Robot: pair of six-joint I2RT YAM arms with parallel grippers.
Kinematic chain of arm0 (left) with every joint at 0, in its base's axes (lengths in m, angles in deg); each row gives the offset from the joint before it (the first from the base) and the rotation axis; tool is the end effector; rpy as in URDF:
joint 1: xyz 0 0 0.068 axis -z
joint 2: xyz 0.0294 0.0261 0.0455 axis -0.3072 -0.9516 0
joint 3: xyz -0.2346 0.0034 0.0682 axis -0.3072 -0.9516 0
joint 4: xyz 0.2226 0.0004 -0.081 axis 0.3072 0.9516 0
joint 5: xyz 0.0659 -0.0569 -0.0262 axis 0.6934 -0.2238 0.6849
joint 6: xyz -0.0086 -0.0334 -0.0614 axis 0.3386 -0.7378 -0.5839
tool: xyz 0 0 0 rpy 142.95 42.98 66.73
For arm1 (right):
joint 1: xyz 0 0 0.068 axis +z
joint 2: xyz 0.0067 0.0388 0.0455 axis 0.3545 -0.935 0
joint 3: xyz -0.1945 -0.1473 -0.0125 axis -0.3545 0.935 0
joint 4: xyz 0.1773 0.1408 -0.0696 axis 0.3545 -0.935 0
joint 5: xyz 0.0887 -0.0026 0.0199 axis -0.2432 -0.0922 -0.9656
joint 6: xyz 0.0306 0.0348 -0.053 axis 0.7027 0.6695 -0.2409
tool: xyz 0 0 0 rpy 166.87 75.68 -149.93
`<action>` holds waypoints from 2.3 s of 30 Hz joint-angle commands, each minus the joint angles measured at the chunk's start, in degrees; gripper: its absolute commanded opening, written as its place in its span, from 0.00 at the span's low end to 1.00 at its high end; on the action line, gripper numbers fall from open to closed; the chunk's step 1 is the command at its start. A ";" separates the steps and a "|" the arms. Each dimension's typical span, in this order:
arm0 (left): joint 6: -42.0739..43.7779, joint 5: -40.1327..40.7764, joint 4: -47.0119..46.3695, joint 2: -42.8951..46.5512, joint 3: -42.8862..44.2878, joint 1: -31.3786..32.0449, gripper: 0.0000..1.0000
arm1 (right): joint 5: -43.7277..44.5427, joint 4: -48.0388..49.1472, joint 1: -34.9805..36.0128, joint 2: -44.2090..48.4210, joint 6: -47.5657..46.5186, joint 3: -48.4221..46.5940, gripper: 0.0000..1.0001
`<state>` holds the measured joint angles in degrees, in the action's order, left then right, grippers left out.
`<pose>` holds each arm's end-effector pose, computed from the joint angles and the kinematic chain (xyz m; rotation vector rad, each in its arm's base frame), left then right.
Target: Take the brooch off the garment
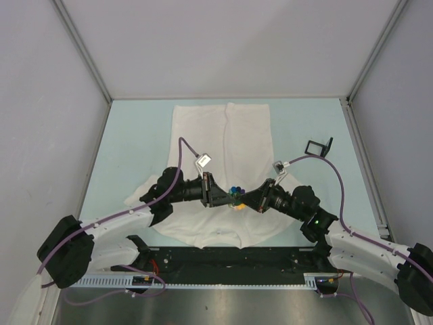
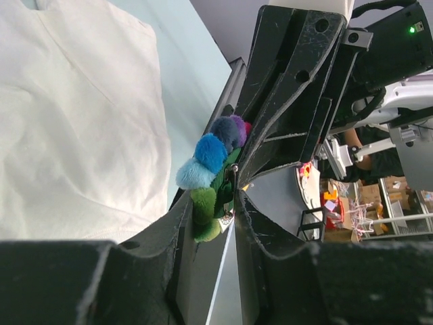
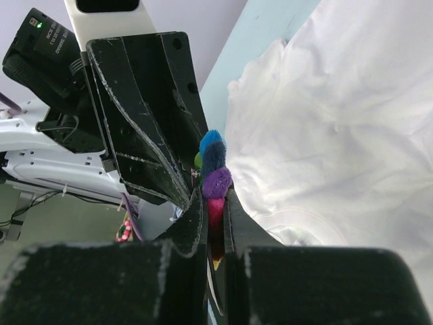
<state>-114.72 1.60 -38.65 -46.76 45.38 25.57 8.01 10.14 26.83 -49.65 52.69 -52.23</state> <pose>0.1551 -0.1927 0.2175 0.4265 1.9977 -1.6406 0.1294 0.1626 0.2187 -0.1751 1.8288 1.4679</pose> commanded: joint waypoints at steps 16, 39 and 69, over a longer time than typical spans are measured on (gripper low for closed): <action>-5.22 -7.84 -13.76 -2.26 0.28 1.63 0.25 | -3.97 5.19 0.57 -0.78 -1.00 -0.49 0.00; -9.96 -17.95 -24.39 -8.58 1.60 1.63 0.21 | -10.03 9.23 0.48 -2.63 -2.58 -0.58 0.00; -16.12 -22.52 -34.33 -12.28 2.13 1.63 0.38 | -7.94 3.26 0.48 -2.98 -5.39 -1.72 0.00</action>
<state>-129.99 -25.35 -64.84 -61.01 44.42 23.87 -7.40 16.42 26.43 -52.14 49.79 -51.68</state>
